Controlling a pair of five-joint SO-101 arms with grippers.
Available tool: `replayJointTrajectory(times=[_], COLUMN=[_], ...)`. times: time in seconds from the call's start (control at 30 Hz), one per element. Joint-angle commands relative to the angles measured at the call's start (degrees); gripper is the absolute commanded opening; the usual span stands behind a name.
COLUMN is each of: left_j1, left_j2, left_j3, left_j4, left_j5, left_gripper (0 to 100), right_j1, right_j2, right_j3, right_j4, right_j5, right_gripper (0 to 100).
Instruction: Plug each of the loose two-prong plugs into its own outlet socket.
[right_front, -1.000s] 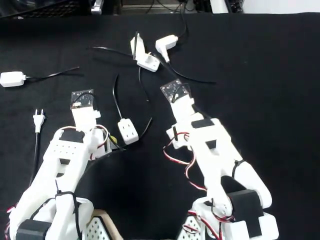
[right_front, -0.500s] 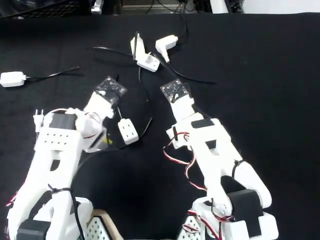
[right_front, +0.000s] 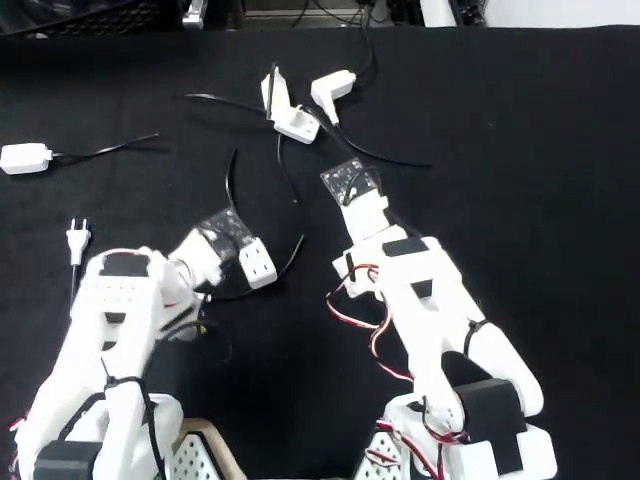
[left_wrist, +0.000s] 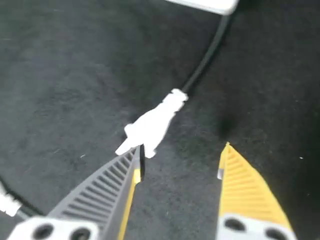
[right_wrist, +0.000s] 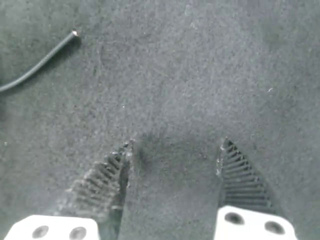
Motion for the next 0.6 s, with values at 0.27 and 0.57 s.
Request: replayJointTrajectory(times=[0.27,0.57], left_j1=[2.42,0.92], left_j2=[-0.79,-1.41], left_j3=[1.1,1.01], left_j4=[-2.37,-6.95], left_j5=[-9.41,-10.64], left_gripper=[16,22], right_j1=[-0.62,-0.62], right_j2=[-2.15,-2.15], right_j3=[-0.66,-0.57], right_j4=[-0.97,-0.97], right_j5=[0.35,0.35], right_gripper=[25.9,25.9])
